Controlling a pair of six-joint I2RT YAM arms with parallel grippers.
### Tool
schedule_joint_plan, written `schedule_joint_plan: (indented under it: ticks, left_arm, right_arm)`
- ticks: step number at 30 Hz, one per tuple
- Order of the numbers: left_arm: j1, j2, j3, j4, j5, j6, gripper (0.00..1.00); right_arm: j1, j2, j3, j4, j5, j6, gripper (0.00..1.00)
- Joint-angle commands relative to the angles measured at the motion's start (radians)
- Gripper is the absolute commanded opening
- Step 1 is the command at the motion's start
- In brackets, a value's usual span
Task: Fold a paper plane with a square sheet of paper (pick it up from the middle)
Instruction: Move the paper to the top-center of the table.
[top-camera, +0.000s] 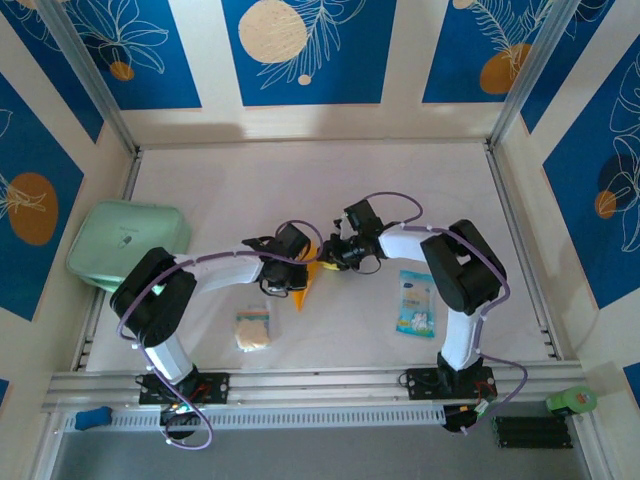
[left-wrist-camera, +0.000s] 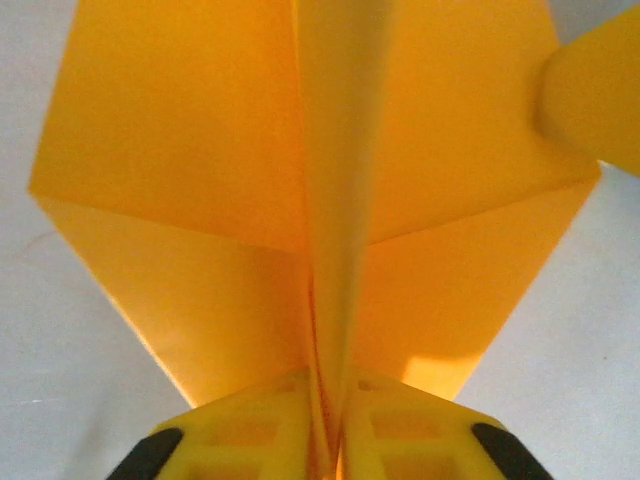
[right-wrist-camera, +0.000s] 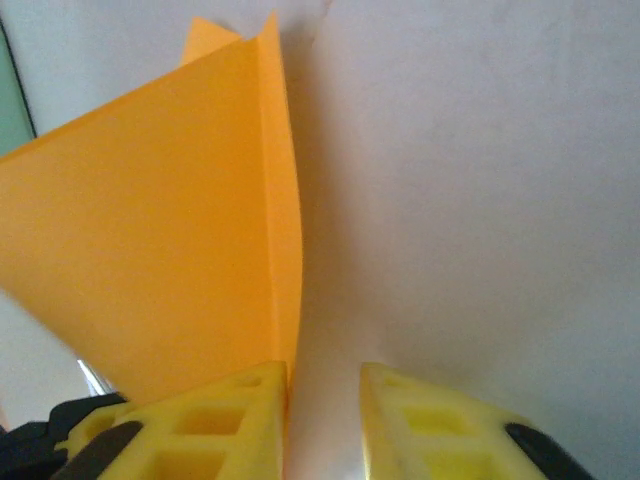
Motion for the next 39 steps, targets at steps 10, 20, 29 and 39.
schedule_joint_plan:
  ticks: [10,20,29,39]
  left_arm:
    - [0.019,0.019,0.136,-0.176,-0.162,0.140,0.12]
    - [0.020,0.133,0.205,-0.177,-0.118,0.138,0.17]
    - [0.018,0.149,0.212,-0.193,-0.124,0.143,0.21]
    - [0.019,0.147,0.241,-0.196,-0.134,0.152,0.08]
  right_arm:
    - [-0.042,-0.220,-0.116,-0.032,0.189,-0.024,0.43]
    - [-0.054,-0.221,-0.124,-0.036,0.184,-0.018,0.42]
    - [-0.059,-0.203,-0.114,-0.035,0.171,-0.015,0.42]
    - [-0.068,-0.266,-0.145,-0.016,0.199,-0.013,0.52]
